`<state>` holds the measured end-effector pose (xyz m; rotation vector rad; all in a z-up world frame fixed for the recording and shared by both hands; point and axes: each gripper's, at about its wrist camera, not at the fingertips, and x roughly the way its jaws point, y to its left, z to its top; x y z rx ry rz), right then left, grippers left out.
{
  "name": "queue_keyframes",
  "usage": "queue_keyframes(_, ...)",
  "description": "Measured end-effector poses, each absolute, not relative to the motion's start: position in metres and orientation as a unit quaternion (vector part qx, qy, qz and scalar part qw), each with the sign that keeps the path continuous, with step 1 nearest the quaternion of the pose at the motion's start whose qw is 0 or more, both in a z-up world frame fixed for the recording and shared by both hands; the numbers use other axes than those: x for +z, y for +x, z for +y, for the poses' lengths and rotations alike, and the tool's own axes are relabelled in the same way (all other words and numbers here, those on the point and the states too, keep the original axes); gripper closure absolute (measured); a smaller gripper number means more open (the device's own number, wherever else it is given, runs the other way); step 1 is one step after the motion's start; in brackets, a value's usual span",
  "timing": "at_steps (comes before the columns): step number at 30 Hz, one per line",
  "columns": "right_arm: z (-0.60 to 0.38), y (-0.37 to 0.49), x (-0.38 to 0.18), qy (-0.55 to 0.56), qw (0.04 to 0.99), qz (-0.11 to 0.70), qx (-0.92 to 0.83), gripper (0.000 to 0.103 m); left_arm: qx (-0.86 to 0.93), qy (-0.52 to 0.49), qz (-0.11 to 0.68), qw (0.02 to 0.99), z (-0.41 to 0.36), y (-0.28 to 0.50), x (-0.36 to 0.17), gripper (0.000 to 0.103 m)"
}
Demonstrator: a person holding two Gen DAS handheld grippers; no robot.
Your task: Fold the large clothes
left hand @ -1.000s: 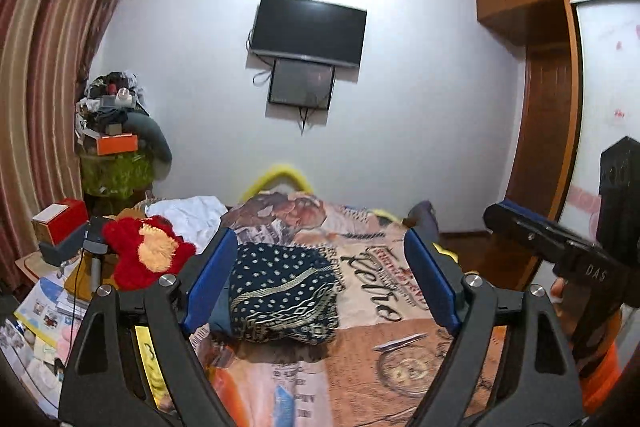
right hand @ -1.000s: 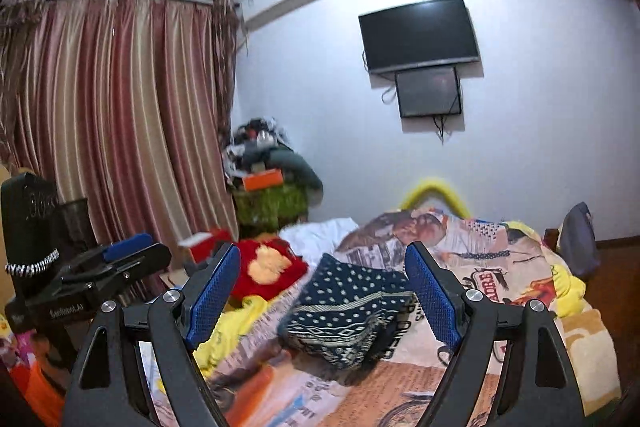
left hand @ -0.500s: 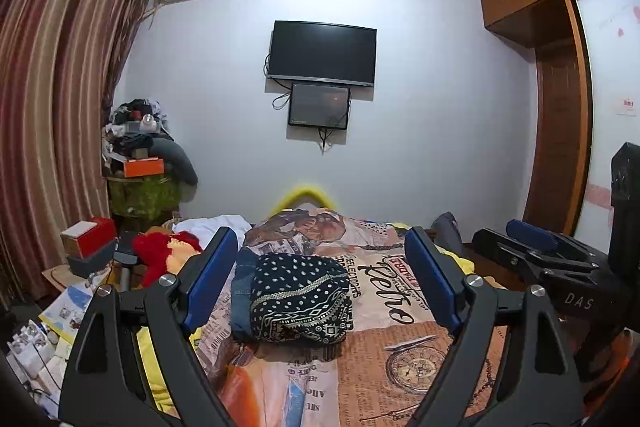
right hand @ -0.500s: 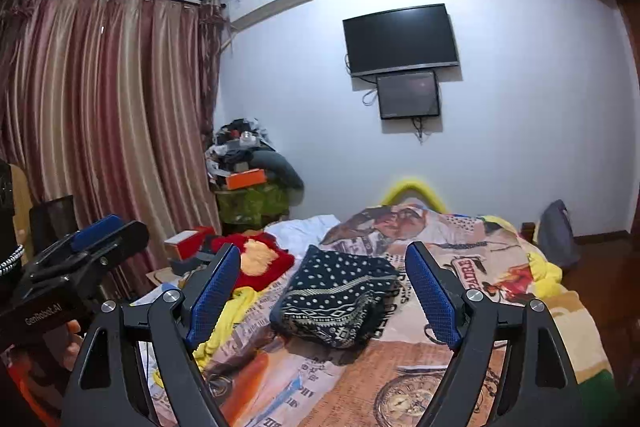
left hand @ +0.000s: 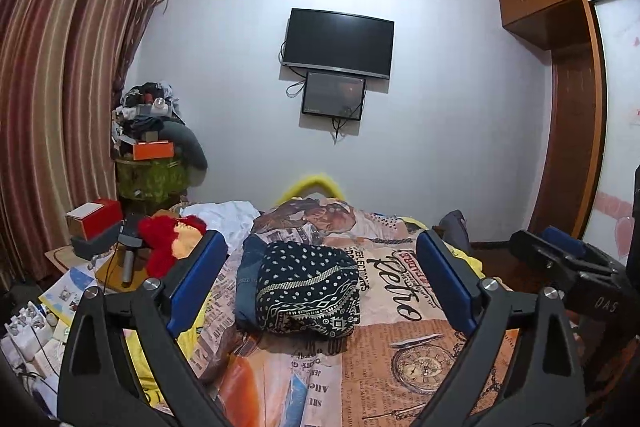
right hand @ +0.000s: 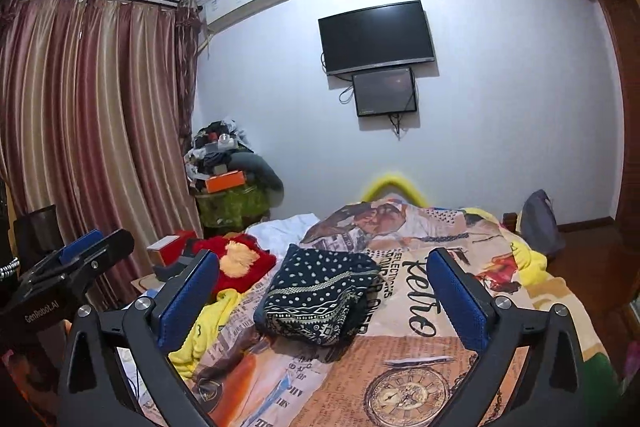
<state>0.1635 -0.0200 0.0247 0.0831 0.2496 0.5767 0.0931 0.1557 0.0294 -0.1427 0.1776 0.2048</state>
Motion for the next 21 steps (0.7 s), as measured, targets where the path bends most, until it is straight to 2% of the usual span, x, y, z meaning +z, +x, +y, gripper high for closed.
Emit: queue_keyframes(21,-0.0192,0.1641,0.0233,0.034,0.950,0.124,0.283,0.000,0.101,-0.064,0.100,0.988,0.1575,0.0981,0.0238,0.005)
